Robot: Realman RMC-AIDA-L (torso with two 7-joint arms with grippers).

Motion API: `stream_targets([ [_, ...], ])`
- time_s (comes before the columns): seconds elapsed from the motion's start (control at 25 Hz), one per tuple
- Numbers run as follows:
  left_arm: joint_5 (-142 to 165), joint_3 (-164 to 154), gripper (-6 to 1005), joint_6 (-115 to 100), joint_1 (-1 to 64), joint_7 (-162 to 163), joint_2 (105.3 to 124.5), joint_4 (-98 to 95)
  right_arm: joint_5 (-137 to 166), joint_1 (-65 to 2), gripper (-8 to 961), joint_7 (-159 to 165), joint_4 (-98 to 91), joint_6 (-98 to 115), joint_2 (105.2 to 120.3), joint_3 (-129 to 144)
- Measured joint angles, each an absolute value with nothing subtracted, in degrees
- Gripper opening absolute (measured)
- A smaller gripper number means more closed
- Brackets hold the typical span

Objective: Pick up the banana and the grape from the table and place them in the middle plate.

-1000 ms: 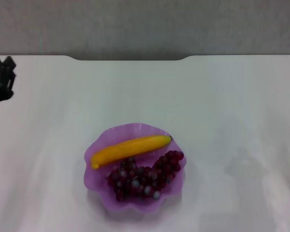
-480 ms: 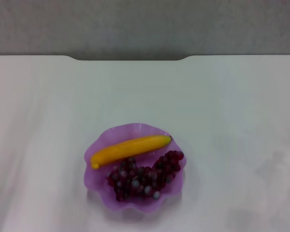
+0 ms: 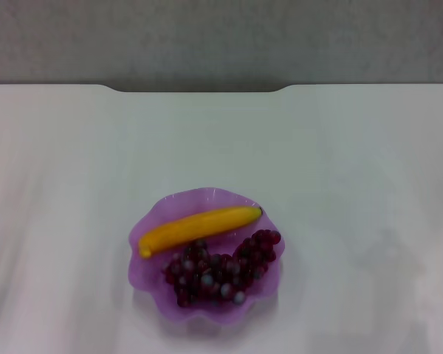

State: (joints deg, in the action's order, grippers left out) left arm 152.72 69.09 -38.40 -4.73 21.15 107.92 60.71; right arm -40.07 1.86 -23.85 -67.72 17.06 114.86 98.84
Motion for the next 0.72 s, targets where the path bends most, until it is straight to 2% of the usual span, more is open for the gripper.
stream_targets([
  [0.44,155.68,70.37,271,-40.68,-4.68,25.12,108.39,58.43,-40.10,2.64,11,-26.62,-75.13,16.98,114.76,98.09],
  [0.72,163.19,73.06,271,-52.68,-1.33,32.72,110.78,47.15,-40.08,1.58,11,-27.47,-74.27,16.95,114.64,98.08],
])
